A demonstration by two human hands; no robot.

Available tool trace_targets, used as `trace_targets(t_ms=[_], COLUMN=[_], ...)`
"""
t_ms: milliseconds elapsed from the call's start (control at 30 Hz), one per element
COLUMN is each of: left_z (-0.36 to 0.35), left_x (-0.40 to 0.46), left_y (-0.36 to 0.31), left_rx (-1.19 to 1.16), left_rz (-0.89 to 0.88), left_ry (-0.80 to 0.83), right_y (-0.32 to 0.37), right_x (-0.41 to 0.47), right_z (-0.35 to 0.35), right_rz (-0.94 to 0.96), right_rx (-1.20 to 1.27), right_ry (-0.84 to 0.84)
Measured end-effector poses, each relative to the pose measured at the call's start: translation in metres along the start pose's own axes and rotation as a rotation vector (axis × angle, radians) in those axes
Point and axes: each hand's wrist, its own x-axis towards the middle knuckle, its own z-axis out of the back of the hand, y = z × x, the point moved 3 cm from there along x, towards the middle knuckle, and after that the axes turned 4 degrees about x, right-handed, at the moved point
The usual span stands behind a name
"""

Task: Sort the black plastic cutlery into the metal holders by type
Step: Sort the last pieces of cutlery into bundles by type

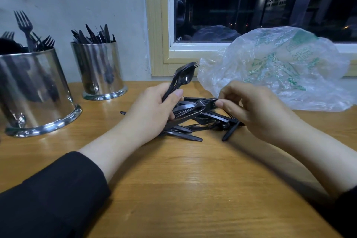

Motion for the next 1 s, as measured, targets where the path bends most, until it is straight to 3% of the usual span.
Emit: trace_targets(t_ms=[100, 367, 467, 533, 600, 733, 867, 1000], left_z=[-0.010, -0.027, -0.032, -0.031, -0.029, -0.031, -0.033, -0.031], left_x=[-0.006, -0.019, -0.023, -0.023, -0.023, -0.025, -0.024, -0.015], left_y=[-0.002, -0.014, -0.016, -0.017, -0.017, -0.017, -0.018, -0.014], left_rx=[-0.222, -0.460, -0.541, -0.594, -0.637, -0.648, -0.622, -0.687], left_rz=[0.047, 0.117, 0.167, 0.192, 0.209, 0.207, 0.164, 0.205], left_ry=[0.143, 0.437, 0.493, 0.502, 0.517, 0.544, 0.497, 0.252], right_y=[0.009, 0.017, 0.013, 0.006, -0.002, -0.007, -0.007, -0.010], right_x=[0.000, -0.002, -0.001, 0.001, 0.001, -0.001, 0.002, 0.004], right_z=[0.001, 0.004, 0.007, 0.007, 0.000, -0.012, -0.012, -0.003], right_rz=[0.065, 0.137, 0.012, -0.147, -0.260, -0.306, -0.297, -0.263], right_rx=[0.013, 0.015, 0.113, 0.201, 0.308, 0.518, 0.543, 0.478], right_ry=[-0.119, -0.331, -0.410, -0.372, -0.222, -0.046, -0.070, -0.215])
